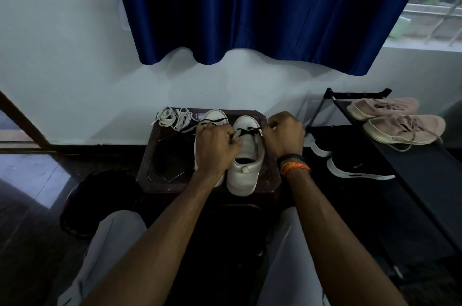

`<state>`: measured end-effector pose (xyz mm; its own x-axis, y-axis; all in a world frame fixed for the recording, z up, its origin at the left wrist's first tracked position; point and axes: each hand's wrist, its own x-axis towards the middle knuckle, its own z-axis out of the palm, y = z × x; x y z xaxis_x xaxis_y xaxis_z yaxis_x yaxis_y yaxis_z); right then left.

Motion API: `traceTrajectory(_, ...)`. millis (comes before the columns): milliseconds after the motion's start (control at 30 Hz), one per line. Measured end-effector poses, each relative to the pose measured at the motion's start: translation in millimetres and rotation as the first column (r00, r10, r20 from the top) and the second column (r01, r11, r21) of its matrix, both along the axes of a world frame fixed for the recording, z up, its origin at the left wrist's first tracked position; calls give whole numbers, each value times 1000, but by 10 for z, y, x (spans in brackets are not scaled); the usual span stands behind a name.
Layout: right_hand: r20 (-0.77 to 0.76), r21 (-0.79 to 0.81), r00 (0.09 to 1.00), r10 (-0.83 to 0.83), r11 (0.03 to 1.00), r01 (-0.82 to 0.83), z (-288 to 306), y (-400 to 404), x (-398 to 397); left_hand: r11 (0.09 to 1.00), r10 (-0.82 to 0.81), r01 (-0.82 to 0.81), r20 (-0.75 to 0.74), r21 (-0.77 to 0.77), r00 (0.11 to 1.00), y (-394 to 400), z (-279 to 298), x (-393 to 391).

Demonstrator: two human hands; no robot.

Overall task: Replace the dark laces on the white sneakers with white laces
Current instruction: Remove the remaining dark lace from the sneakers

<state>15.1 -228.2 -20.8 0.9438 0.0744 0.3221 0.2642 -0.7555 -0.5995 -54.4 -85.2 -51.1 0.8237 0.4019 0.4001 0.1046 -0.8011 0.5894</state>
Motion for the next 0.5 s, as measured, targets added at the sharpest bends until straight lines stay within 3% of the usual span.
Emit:
traceTrajectory(67, -61, 81, 991, -117, 989, 121, 33, -89, 29, 1000, 3, -3, 5, -4, 1000, -4, -8, 1)
traceTrajectory(200, -71, 14, 984, -166, 986, 168, 56, -195, 25, 1000, -1, 1, 7, -10, 1000, -4, -11, 5)
traceTrajectory(300, -58, -56, 996, -72, 996, 68, 80, -129, -21, 1000, -11, 11, 26, -23, 1000, -9, -1, -5)
traceTrajectory(367, -26, -87, 996, 81, 993, -83, 79, -23, -36, 1000, -10, 10, 39, -21, 999, -12, 11, -12)
traceTrajectory(433, -42, -188, 973, 227, 955, -230, 39, 105, -49, 1000, -7, 8, 30, -7, 1000, -9, 17, -17)
traceTrajectory(500, -87, -319, 959, 270, 904, -283, -26, 208, -82, 1000, -9, 9, 27, 2, 1000, -10, 27, -21)
